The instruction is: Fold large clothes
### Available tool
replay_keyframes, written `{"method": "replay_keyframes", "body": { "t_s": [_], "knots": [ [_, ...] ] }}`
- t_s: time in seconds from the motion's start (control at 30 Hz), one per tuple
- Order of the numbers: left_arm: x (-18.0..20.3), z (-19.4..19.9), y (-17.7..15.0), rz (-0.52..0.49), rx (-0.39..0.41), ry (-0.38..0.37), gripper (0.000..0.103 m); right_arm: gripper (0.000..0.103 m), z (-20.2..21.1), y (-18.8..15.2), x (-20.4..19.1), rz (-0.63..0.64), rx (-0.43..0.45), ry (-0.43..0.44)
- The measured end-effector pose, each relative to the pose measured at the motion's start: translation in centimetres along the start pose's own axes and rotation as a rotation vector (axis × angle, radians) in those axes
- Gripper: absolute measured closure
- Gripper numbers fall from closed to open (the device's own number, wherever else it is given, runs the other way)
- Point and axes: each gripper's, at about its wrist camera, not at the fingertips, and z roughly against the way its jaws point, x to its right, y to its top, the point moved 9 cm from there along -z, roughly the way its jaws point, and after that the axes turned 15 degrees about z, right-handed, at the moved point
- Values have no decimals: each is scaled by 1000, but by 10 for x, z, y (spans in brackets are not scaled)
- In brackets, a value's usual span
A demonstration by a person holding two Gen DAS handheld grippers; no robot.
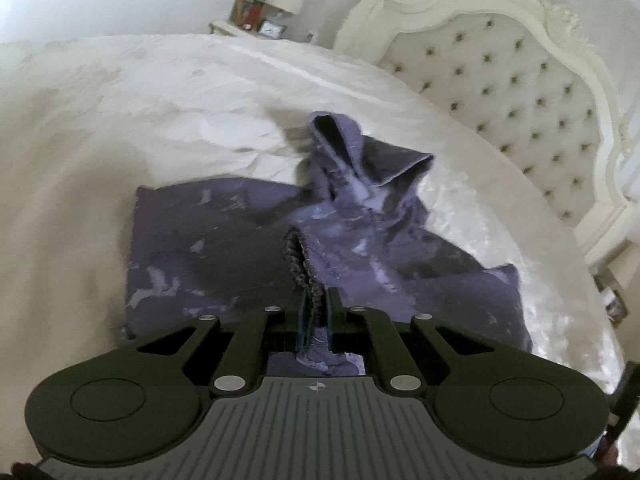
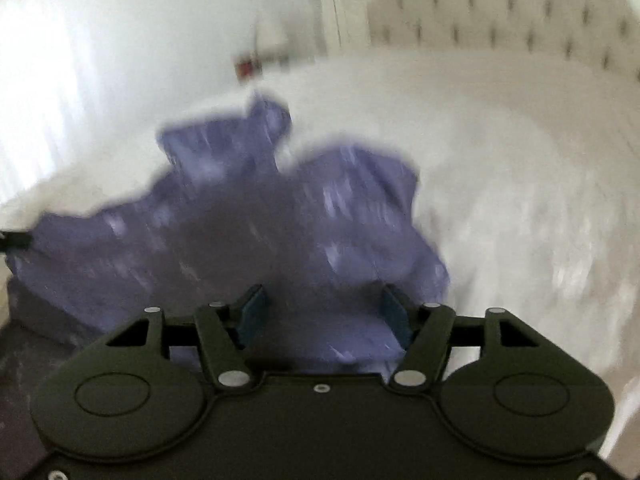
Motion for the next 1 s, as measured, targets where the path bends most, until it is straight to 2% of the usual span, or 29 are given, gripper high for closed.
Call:
{"method": "replay_keyframes", "body": {
  "t_s": [0.07,0.1,0.23,0.27,0.33,0.4,0.5,0.53,0.63,0.8,0.93,1.0],
  "knots": [
    [-10,-8,-5,16,-19,18,93,35,-14,-20,0,-30,-92,82],
    [-15,-11,-8,18,-22,32,93,35,-12,-22,-2,-6,-82,83],
    [-34,-27,-20,21,-25,79,89,35,-4,-20,-8,58,-147,115],
    [-38,-29,-22,24,-22,76,89,37,0,-19,-7,66,-153,122],
    [-42,-31,-25,24,-7,53,89,40,11,-5,3,57,-103,125],
    [-45,-32,-27,24,-4,36,88,40,21,17,21,3,-28,114],
    [-51,-33,-27,59,-3,3,88,55,18,49,56,-111,29,99],
    [-53,-33,-27,72,-2,-10,88,58,12,57,68,-143,29,87],
    [-56,-33,-29,79,9,-37,88,58,-12,72,102,-239,15,52],
    [-57,-33,-31,69,22,-56,88,55,-50,78,130,-450,-5,101],
    [-61,-32,-31,76,21,-73,88,55,-75,69,126,-474,-74,116],
    [-60,-33,-31,80,20,-79,88,59,-82,70,127,-474,-84,117]
  ]
}}
